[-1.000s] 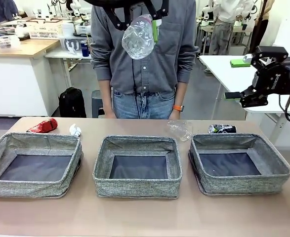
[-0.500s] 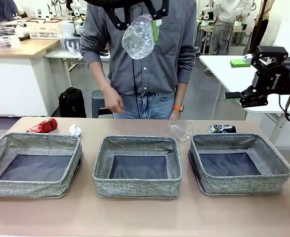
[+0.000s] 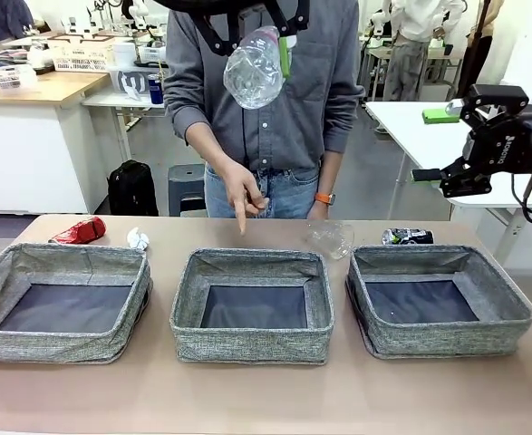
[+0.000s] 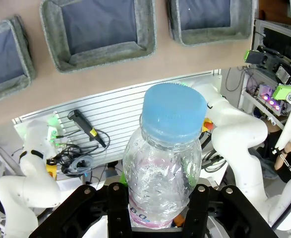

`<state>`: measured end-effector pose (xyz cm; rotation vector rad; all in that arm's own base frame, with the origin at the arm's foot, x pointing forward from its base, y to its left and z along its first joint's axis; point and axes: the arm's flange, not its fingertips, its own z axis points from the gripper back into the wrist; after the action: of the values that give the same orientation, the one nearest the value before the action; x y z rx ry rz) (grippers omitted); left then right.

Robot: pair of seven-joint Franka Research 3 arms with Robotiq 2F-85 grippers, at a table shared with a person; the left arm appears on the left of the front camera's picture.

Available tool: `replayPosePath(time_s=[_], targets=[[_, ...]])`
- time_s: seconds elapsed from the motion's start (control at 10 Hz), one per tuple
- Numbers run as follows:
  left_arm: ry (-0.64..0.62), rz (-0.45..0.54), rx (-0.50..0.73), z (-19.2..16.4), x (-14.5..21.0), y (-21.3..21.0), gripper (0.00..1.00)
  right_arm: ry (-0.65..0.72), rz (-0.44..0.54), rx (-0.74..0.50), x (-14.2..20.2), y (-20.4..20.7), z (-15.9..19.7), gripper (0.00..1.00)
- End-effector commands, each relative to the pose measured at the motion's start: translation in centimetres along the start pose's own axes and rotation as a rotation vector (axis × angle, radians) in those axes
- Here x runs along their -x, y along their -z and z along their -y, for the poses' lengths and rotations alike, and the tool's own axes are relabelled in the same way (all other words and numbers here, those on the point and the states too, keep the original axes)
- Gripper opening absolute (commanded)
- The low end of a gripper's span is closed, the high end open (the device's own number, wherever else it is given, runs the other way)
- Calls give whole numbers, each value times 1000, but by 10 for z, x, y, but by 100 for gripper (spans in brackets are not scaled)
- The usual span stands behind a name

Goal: Sort the waste into the appropriate baskets.
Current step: Place the picked waste into the Fabric basket indicated by the person.

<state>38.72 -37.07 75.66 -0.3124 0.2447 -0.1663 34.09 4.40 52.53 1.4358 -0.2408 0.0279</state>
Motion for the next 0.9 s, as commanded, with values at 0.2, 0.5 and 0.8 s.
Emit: replayPosePath(time_s=[0.2,0.5,0.8], targets=[[-1,3,-9,-3,5,-1,39,10,5,-20,-3,2,-4,100],[-1,3,-9,-3,5,-1,39,10,5,-20,-3,2,-4,100],[-3,99,-3,-7,-10,21,39,10,5,-20,-3,2,-4,100]])
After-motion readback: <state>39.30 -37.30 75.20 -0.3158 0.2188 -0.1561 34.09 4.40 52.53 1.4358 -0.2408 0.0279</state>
